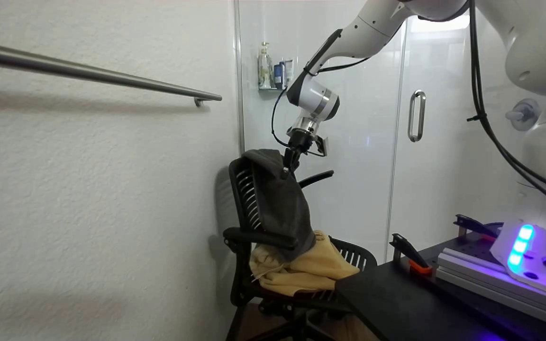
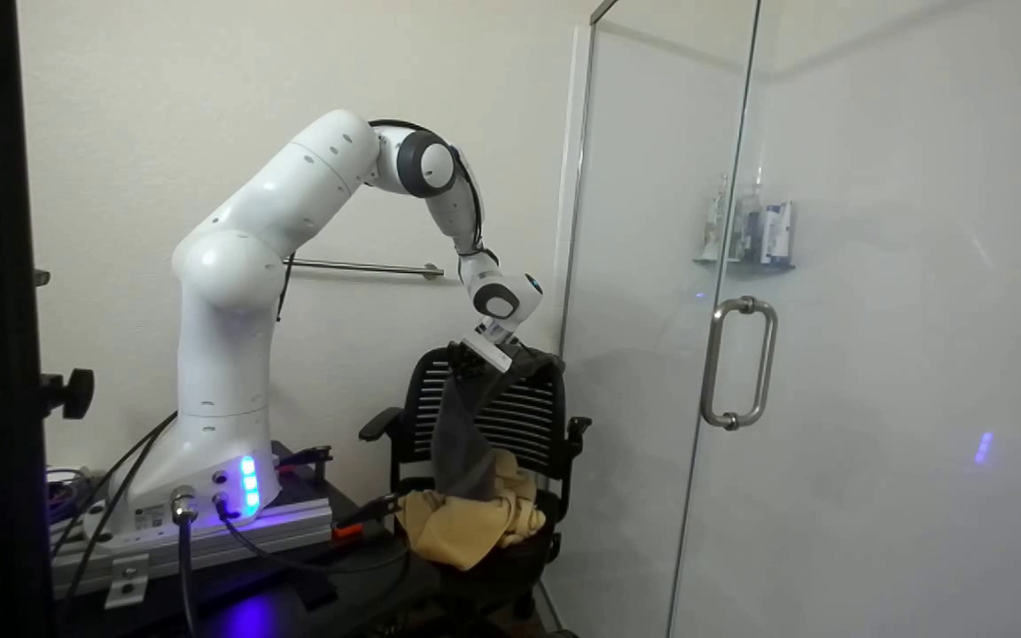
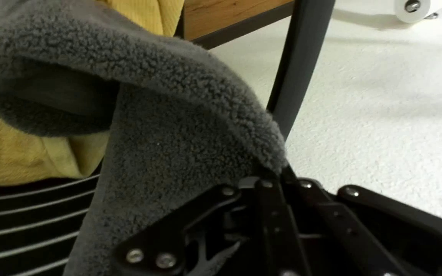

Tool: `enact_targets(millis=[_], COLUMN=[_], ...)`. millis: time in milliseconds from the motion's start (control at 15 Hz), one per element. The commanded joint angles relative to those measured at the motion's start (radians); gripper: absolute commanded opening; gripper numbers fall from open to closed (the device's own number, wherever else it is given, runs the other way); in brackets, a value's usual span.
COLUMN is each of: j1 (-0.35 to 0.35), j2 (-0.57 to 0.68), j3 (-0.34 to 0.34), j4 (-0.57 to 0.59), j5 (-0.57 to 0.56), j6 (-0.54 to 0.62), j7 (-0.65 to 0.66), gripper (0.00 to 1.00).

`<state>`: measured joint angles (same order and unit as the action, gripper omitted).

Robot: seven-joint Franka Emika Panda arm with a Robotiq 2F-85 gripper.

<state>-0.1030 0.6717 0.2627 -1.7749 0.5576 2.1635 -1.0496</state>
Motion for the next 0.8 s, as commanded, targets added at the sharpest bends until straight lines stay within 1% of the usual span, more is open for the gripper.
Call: enact_targets(millis=[0,200,400,533,733], j1=[-0.007,0.009,0.013,0.014,0.010], j2=[-0.022,-0.061,-0.108,-0.132,-0.161], j3=[-0.019,-0.047,-0.058,-0.061,-0.063], j4=[-0.020,-0.044,-0.075,-0.086,-0.104], j5=[-0.002,-0.022,-0.025,-0.025,-0.008], j6=[-0.119,-0.190,-0.241,-0.280,-0.370], j7=[0.100,0.228,0.339,0.394,0.464], gripper=[0.01,0.01,0.01,0.01,0.01])
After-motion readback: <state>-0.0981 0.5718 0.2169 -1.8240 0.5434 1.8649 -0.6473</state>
